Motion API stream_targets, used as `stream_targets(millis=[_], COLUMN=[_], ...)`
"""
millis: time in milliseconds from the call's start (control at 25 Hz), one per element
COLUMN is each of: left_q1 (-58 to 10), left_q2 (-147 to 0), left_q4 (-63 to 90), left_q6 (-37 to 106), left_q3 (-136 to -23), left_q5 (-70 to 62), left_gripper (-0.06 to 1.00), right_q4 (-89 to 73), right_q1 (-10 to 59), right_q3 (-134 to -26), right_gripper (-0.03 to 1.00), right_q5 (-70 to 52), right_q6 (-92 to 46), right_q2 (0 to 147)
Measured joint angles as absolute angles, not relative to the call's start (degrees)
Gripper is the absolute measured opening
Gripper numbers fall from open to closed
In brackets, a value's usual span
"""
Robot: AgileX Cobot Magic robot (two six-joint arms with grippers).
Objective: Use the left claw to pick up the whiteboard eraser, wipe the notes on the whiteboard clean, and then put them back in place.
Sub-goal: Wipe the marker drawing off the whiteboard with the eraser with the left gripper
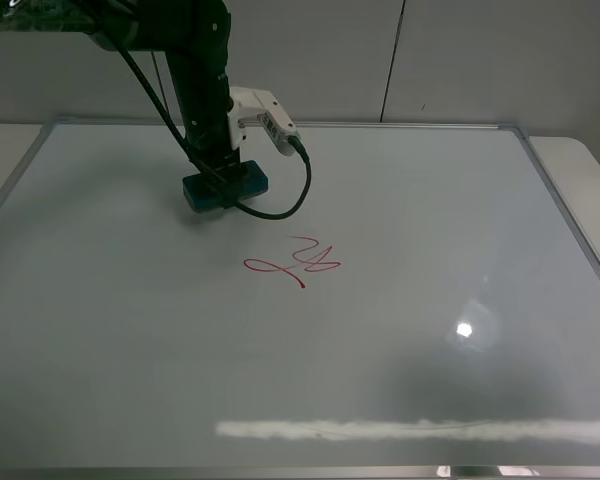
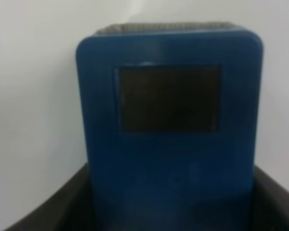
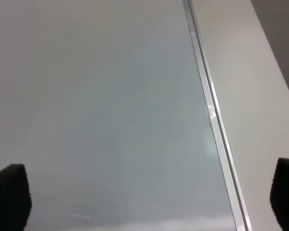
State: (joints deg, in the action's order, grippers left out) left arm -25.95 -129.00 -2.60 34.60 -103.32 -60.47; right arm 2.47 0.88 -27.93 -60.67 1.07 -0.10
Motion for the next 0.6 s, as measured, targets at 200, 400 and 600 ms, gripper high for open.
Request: stream_targets(millis=[200, 400, 600], left_q1=[-29.95, -34.34, -39.06], left_q2=[-129.00, -128.95, -128.95], left_q4=[-3.54, -4.28, -4.46], left_q6=[18.40, 9.36, 3.32], left_q3=[-103.32, -102.42, -98.11], left_q5=[-60.11, -58.45, -53.65], left_gripper=[0.55, 0.55, 0.55], right_q4=[2.47, 2.47, 2.47], right_q1=[0.88, 0.88, 0.88], right_q3=[-27.93, -27.93, -27.93], right_gripper=[0.99, 0.99, 0.99], right_q5=[-60.67, -60.67, -60.67], right_q6=[1.07, 1.07, 1.07], right_q2=[-0.10, -0.10, -0.10])
